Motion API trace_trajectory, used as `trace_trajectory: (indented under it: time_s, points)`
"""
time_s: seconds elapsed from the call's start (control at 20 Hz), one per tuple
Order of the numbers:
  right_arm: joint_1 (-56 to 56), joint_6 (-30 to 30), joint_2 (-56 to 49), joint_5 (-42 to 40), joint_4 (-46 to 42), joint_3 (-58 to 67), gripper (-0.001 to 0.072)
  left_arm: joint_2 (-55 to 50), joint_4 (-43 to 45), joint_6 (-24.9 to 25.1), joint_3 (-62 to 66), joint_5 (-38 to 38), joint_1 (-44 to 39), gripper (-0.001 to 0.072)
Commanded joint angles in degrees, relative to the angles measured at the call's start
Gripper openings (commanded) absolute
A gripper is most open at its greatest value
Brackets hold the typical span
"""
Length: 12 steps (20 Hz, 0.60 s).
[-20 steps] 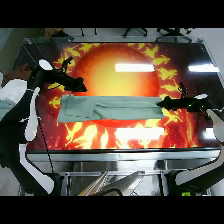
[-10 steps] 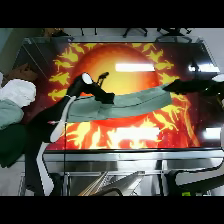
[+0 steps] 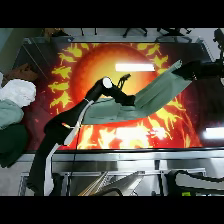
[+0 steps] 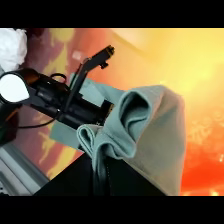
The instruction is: Fold the shirts.
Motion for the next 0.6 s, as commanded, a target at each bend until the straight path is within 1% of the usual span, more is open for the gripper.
trace_trajectory:
  time_s: [0.0,0.1,0.25,0.45,0.5,0.55]
  points:
    - [2.3,1.1,0.8,-0.5,4.8,0.3,0.0021,11.0,-1.7,2.5,0.7,-8.9,7.5,0.0012]
    - [8.3,1.0,0.1,-4.5,4.8,0.3,0.0021,21.1,-1.7,2.8,0.7,-12.0,14.5,0.0012]
    - [23.1,1.0,-2.9,-15.2,3.5,0.2,0.0022,37.9,-1.6,2.9,-4.9,-10.8,24.5,0.0013]
    - [44.4,1.0,-14.3,-29.9,2.8,0.3,0.0023,55.1,-1.6,6.6,-14.0,-10.8,35.5,0.0013]
    - [48.9,0.9,-17.7,-34.3,2.9,0.3,0.0024,58.6,-1.7,7.4,-16.5,-10.9,37.6,0.0013]
    - [53.7,-0.5,-21.6,-40.8,3.4,0.3,0.0034,61.4,-1.7,8.0,-18.8,-10.7,39.1,0.0013]
